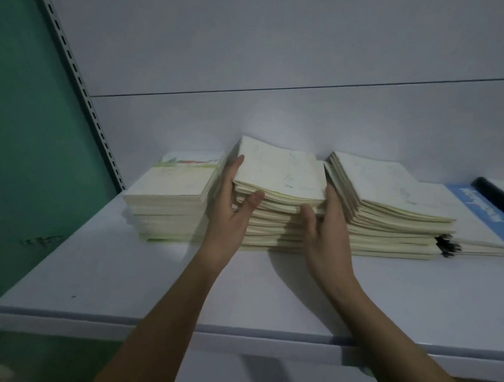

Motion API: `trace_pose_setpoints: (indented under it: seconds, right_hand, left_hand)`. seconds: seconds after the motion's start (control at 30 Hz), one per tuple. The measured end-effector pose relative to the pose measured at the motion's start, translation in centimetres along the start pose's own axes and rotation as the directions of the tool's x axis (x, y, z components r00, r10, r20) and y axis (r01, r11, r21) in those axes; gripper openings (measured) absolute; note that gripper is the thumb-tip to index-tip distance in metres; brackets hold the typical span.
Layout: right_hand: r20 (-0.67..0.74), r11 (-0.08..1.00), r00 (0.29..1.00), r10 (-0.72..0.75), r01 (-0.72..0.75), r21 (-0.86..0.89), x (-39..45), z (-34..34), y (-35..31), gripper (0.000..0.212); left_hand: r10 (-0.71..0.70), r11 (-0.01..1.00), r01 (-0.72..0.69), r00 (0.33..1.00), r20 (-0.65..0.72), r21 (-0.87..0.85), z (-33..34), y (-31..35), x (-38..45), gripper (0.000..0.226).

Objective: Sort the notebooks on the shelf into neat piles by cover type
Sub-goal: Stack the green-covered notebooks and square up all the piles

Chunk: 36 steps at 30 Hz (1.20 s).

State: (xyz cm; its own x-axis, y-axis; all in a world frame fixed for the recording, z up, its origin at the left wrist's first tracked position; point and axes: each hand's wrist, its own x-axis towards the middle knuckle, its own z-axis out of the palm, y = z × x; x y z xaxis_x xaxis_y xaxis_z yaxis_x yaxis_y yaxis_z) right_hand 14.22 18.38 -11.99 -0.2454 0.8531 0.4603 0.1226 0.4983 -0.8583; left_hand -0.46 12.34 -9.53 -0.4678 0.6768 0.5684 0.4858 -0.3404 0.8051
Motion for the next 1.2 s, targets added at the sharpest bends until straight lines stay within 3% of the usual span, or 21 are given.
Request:
trace_pose_setpoints:
  seconds: [0.17, 0.4, 0.57, 0.67, 0.77, 0.83, 0.97, 1.2]
  right_hand:
    - [0.016, 1.0, 1.0, 0.021, -0.022, 0.019, 1.5, 0.1, 0.0, 0.052]
    - [0.052, 0.962, 0.993, 0.11, -0.12, 0.247, 1.7, 0.1, 0.6, 0.062]
    - [0.083, 0.959, 0.988, 0.129, -0.145, 0.242, 1.7, 0.2, 0.6, 0.053]
    - [0.097, 0.979, 0.994, 0.044, -0.062, 0.195, 2.4, 0.0, 0.0, 0.032]
    - [0.148, 0.976, 0.988, 0.039, -0.069, 0.207, 2.5, -0.2, 0.2, 0.019]
    - [0.143, 0.975, 0.988, 0.055, -0.084, 0.204, 2.0, 0.0, 0.5, 0.027]
    - [0.1, 0.982, 0.995, 0.02, -0.038, 0.187, 1.6, 0.2, 0.6, 0.073]
    - [0.082, 0.986, 0.995, 0.061, -0.073, 0.15, 1.6, 0.0, 1.1, 0.062]
  left_hand:
    - [-0.032, 0.999, 0.032, 0.999, -0.009, -0.019, -0.2, -1.1, 0.8, 0.051]
    - [-0.058, 0.993, 0.061, 0.998, 0.031, -0.098, -0.8, -1.6, 0.8, 0.047]
    - [-0.094, 0.972, 0.113, 0.99, 0.101, -0.208, -1.3, -1.5, 1.0, 0.065]
    - [-0.08, 0.978, 0.099, 0.991, 0.108, -0.185, -1.4, -1.6, 1.3, 0.064]
    - [-0.054, 0.987, 0.07, 0.993, 0.107, -0.148, -1.4, -1.5, 1.3, 0.065]
    - [-0.031, 0.992, 0.043, 0.994, 0.105, -0.119, -1.3, -1.6, 1.2, 0.065]
    - [-0.003, 0.993, 0.01, 0.998, 0.064, -0.121, -1.3, -1.3, 0.7, 0.06]
    - [-0.035, 0.99, 0.036, 0.999, 0.007, -0.134, -1.7, -1.6, 0.5, 0.045]
